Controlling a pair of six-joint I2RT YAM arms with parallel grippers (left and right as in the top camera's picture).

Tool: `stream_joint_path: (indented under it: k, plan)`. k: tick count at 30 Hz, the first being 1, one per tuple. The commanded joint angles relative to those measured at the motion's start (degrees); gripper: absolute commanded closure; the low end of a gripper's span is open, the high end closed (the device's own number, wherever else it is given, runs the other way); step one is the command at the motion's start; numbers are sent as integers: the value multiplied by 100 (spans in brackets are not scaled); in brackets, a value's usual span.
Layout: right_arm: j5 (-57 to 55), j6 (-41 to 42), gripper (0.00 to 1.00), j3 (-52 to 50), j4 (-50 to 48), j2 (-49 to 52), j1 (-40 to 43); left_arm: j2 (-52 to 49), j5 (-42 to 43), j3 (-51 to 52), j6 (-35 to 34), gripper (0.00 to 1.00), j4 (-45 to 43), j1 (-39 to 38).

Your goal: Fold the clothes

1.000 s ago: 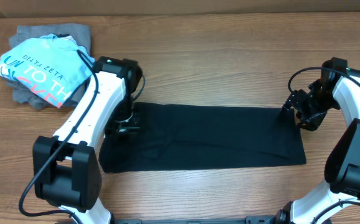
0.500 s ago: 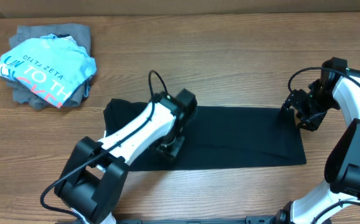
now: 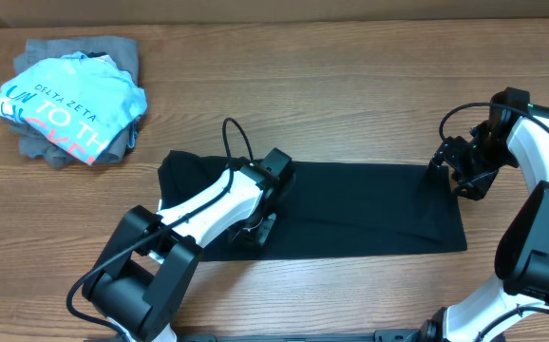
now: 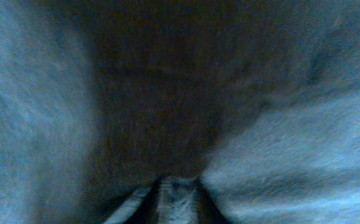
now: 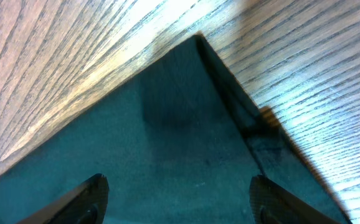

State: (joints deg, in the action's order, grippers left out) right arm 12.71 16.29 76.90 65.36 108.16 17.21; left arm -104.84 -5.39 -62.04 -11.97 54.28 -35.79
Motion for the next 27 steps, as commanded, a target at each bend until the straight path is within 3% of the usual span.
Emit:
stream_joint_path:
  k: [1,13,27]
  plan:
    - [46,-7,24,-7,-22,-144,22,109,52,61,-127,96,111,28]
    - [22,-9,24,-7,-17,-144,22,114,398,-1639,-289,96,1733,13]
    - [-63,-7,24,-7,-61,-144,22,111,1150,-1685,-321,96,1650,-256]
